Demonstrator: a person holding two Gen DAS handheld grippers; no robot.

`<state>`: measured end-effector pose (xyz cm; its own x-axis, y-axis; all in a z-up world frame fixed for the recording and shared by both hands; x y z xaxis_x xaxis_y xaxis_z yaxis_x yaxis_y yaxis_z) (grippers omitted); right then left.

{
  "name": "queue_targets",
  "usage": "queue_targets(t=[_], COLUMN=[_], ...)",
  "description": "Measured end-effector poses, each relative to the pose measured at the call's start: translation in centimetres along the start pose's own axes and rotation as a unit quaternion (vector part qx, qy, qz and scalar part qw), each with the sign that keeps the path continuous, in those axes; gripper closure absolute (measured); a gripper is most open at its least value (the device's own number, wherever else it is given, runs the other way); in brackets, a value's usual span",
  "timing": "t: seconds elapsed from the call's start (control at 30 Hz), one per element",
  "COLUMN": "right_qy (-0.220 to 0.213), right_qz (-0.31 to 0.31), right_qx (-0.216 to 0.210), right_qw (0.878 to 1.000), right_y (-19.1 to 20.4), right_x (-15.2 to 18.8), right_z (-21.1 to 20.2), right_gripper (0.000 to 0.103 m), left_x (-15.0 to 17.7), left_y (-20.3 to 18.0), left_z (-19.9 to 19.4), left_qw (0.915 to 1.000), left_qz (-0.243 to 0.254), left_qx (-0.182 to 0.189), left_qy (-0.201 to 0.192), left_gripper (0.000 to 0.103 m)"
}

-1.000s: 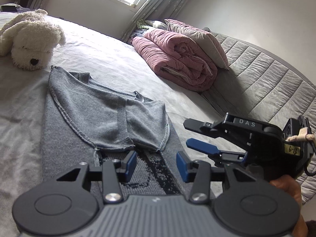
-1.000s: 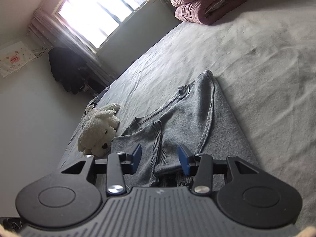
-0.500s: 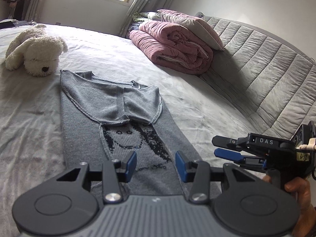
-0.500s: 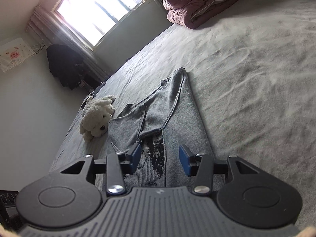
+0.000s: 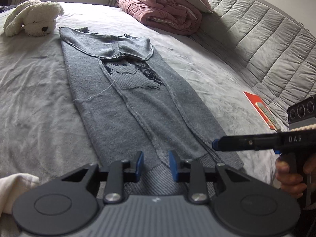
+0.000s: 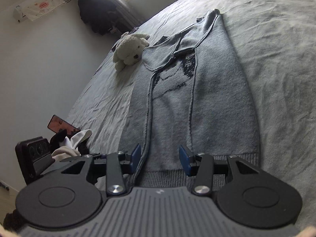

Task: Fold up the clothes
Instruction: 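Grasp the ribbed hem with the left tool while the right tool approaches it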

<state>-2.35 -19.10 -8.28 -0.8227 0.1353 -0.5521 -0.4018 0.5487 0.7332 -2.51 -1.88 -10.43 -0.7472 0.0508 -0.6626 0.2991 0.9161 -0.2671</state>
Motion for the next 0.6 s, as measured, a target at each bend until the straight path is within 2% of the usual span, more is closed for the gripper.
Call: queue_targets(t=[0.1, 0.2, 0.3, 0.37, 0.43, 0.6], right_qy=[0.039, 0.064, 0.071, 0.071, 0.076, 0.095], right_qz=[-0.031, -0.029, -0.032, -0.035, -0.024, 0.005], right_qx=[-0.032, -0.045, -0.064, -0.079, -0.103, -0.153], right_qw=[0.998, 0.996, 0.995, 0.994, 0.991, 0.984], right_y=[1.2, 0.8, 0.8, 1.1, 1.5, 2.4], right_x=[2.0, 3.2, 3.6, 3.5, 3.6, 4.1], right_z=[1.6, 2.8, 3.5, 3.9, 4.6, 6.5], right_gripper=[0.055, 0.055, 0.053, 0.049, 0.048, 0.049], left_x=[0.5, 1.1, 1.4, 1.5, 1.6, 1.8], left_y=[0.4, 0.9, 1.6, 2.2, 2.6, 2.6], left_z=[-0.3, 0.0, 0.5, 0.5, 0.5, 0.5], left_qw=[0.9999, 0.9998, 0.9990, 0.9975, 0.9959, 0.9944], left_qz=[-0.003, -0.007, -0.027, -0.046, -0.064, -0.071], left_qx=[0.014, 0.020, 0.036, 0.053, 0.064, 0.077], left_qy=[-0.003, -0.003, 0.001, 0.004, 0.009, 0.018], left_gripper=[0.082, 0.085, 0.088, 0.088, 0.088, 0.088])
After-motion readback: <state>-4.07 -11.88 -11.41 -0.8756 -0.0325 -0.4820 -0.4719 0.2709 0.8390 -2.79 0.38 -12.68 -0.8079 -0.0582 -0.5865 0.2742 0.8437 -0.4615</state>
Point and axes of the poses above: each gripper's, at about its wrist camera, not at the fingertips, and z roughly the way its jaws point, y to its left, x to its underside, the point moved 9 cm from there along z, roughly the way its jaws point, and after that the axes turned 10 degrees about -x, right-handed, at the moved point
